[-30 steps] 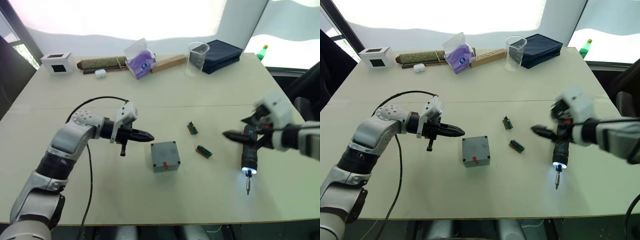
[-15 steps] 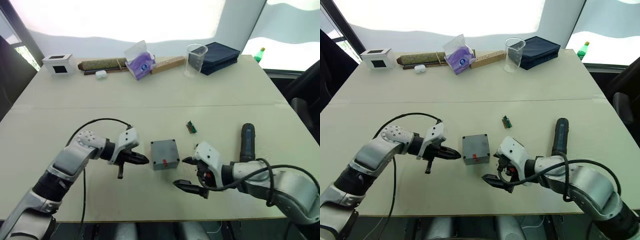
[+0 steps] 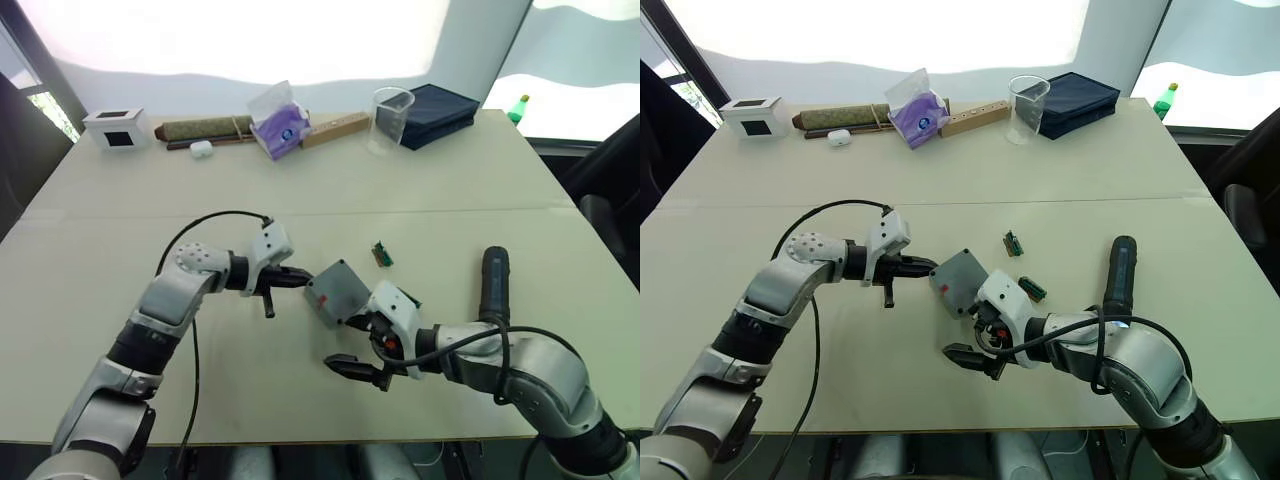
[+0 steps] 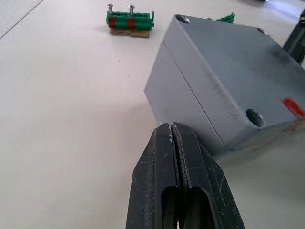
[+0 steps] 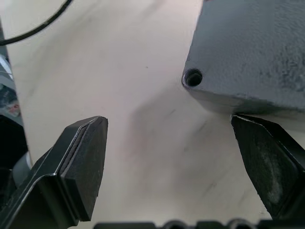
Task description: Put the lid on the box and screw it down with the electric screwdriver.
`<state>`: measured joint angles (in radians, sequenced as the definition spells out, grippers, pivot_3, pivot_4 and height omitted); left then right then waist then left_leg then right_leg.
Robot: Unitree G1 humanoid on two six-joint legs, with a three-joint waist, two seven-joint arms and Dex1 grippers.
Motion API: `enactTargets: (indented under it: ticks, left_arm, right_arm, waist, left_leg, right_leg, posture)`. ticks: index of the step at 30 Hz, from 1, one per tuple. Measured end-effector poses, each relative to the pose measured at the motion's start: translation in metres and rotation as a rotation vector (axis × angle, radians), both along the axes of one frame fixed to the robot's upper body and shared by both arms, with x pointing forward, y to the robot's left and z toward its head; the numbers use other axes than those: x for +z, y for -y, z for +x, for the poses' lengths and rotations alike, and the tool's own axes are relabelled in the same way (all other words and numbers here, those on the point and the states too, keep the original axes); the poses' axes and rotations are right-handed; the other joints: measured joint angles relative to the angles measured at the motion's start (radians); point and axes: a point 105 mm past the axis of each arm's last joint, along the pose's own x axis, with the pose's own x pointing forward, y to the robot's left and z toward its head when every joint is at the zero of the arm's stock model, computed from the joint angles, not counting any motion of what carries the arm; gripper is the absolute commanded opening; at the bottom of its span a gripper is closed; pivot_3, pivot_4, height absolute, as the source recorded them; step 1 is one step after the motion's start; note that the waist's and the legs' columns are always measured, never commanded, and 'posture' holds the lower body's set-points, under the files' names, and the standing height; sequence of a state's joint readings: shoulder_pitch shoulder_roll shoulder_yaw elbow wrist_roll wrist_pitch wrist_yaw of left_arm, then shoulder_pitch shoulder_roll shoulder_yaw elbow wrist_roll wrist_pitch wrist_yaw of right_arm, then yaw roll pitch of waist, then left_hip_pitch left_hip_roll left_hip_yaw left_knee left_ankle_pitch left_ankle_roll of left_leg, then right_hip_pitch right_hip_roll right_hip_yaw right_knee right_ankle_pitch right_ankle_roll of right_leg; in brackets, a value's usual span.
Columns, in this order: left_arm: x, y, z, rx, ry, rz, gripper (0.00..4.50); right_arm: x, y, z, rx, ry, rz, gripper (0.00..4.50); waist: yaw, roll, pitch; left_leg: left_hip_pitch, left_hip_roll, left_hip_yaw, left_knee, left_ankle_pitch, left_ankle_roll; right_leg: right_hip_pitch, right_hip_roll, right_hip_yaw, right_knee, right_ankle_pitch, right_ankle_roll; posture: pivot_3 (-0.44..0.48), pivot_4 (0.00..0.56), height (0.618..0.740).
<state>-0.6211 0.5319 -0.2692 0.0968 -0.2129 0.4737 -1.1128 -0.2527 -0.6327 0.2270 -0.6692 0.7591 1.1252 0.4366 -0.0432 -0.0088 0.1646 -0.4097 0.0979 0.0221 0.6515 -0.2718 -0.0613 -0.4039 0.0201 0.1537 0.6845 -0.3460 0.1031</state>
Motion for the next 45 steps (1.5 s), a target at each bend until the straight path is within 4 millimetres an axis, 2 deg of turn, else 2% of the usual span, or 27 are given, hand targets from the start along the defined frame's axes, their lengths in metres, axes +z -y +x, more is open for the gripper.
enactTargets:
  ticks: [4,12,15,17,19,22,25,28,33,37,45]
  left_arm:
    - [-0.012,-0.01,0.0,-0.011,-0.029,0.051,0.0]
    - [-0.019,-0.039,0.003,0.012,-0.039,0.14,0.0]
    - [-0.02,-0.037,-0.011,-0.042,-0.092,0.128,0.0]
    - [-0.025,-0.035,-0.028,-0.09,-0.155,0.125,0.0]
    - [-0.028,-0.033,-0.035,-0.109,-0.191,0.119,0.0]
    - [-0.032,-0.033,-0.04,-0.098,-0.214,0.119,0.0]
    - [-0.036,-0.013,-0.042,-0.093,-0.207,0.054,0.0]
    - [-0.034,-0.004,-0.037,-0.069,-0.176,0.029,0.0]
    - [-0.031,-0.004,-0.031,-0.044,-0.158,0.03,0.0]
    - [-0.029,-0.008,-0.026,-0.015,-0.144,0.029,0.0]
    - [-0.029,-0.009,-0.023,-0.012,-0.141,0.029,0.0]
  right_arm:
    - [0.021,0.014,0.001,-0.002,0.101,-0.034,4.48]
    - [0.034,0.043,0.003,-0.012,0.179,-0.143,4.48]
    - [0.033,0.045,0.011,-0.008,0.219,-0.167,4.48]
    - [0.025,0.049,0.024,-0.024,0.235,-0.196,4.48]
    - [0.022,0.052,0.031,-0.036,0.242,-0.211,4.48]
    - [0.019,0.045,0.039,-0.003,0.273,-0.215,4.48]
    - [0.006,0.035,0.044,0.043,0.286,-0.234,4.48]
    - [-0.001,0.029,0.041,0.074,0.257,-0.216,4.48]
    - [-0.004,0.026,0.034,0.072,0.231,-0.189,4.48]
    - [-0.004,0.021,0.021,0.055,0.187,-0.149,4.48]
    - [-0.001,0.019,0.017,0.029,0.171,-0.133,4.48]
  waist:
    - [0.001,0.0,0.0]
    - [0.001,0.0,0.0]
    - [-0.002,0.0,0.0]
    - [-0.004,0.0,0.0]
    - [-0.001,0.0,0.0]
    - [0.002,0.0,0.0]
    - [0.006,0.0,0.0]
    - [0.008,0.0,0.0]
    - [0.002,0.0,0.0]
    - [0.002,0.0,0.0]
    - [0.002,0.0,0.0]
  left_leg:
    - [0.0,0.0,0.0,0.0,0.0,0.0]
    - [0.0,0.0,0.0,0.0,0.0,0.001]
    - [0.0,0.0,0.0,0.0,-0.001,0.001]
    - [0.0,0.0,0.0,0.0,0.0,0.001]
    - [0.001,0.0,0.0,0.0,0.0,0.001]
    - [0.001,0.0,0.0,0.0,0.0,0.001]
    - [0.001,0.0,0.0,0.001,0.0,0.001]
    - [0.0,0.0,0.0,0.002,0.0,0.0]
    - [0.001,0.0,0.0,0.001,0.0,0.0]
    - [0.001,0.0,-0.001,0.001,0.0,0.0]
    - [0.001,0.0,0.0,0.001,0.0,0.0]
  right_leg:
    - [0.0,0.0,0.0,0.0,0.0,0.0]
    - [0.0,0.0,0.0,0.0,0.0,0.0]
    - [0.0,0.0,0.0,0.0,0.0,0.0]
    - [0.0,0.0,0.0,0.0,0.0,0.0]
    - [-0.001,0.0,0.0,0.001,0.0,0.0]
    - [0.0,0.0,0.0,0.001,0.0,0.0]
    - [0.001,0.0,0.0,0.001,0.0,0.0]
    - [0.001,0.0,0.0,0.001,0.0,0.0]
    - [0.001,0.0,0.0,0.001,0.0,0.0]
    - [0.001,0.0,0.0,0.002,0.0,0.0]
    - [0.001,0.0,0.0,0.002,0.0,0.0]
  posture:
    - [0.0,0.15,0.74]
    - [0.0,0.15,0.74]
    - [0.0,0.15,0.74]
    - [0.0,0.15,0.74]
    - [0.0,0.15,0.74]
    - [0.0,0.15,0.74]
    - [0.0,0.15,0.74]
    - [0.0,0.15,0.74]
    - [0.0,0.15,0.74]
    - [0.0,0.15,0.74]
    - [0.0,0.15,0.74]
